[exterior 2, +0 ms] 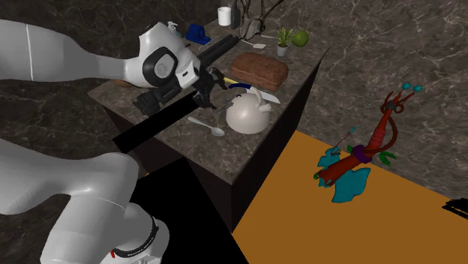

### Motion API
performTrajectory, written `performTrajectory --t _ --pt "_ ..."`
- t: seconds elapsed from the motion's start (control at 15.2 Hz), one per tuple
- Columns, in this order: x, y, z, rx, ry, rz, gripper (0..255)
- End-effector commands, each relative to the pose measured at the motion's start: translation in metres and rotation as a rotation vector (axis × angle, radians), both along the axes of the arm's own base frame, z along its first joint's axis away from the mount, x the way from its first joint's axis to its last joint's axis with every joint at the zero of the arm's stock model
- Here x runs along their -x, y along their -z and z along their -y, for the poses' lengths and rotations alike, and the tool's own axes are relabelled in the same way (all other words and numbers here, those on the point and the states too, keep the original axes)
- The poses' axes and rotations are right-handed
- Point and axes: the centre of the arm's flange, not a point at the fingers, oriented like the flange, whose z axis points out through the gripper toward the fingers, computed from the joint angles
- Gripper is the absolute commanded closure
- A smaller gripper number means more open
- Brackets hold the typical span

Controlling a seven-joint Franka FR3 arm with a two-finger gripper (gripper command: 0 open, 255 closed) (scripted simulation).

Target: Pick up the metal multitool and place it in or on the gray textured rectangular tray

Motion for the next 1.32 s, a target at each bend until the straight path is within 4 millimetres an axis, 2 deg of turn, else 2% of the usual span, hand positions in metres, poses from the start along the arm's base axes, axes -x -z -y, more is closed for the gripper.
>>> performTrajectory --t 0.0,0.53,0.99,1.06,1.25 --pt "-0.018 0.018 -0.014 -0.007 0.079 0.029 0" --pt "-0.039 0.051 -0.003 -0.007 0.079 0.029 0" --pt "-0.039 0.051 -0.003 -0.007 0.079 0.029 0" --pt "-0.038 0.050 -0.003 -0.007 0.079 0.029 255" --pt "-0.038 0.051 -0.002 -0.007 0.079 0.030 255"
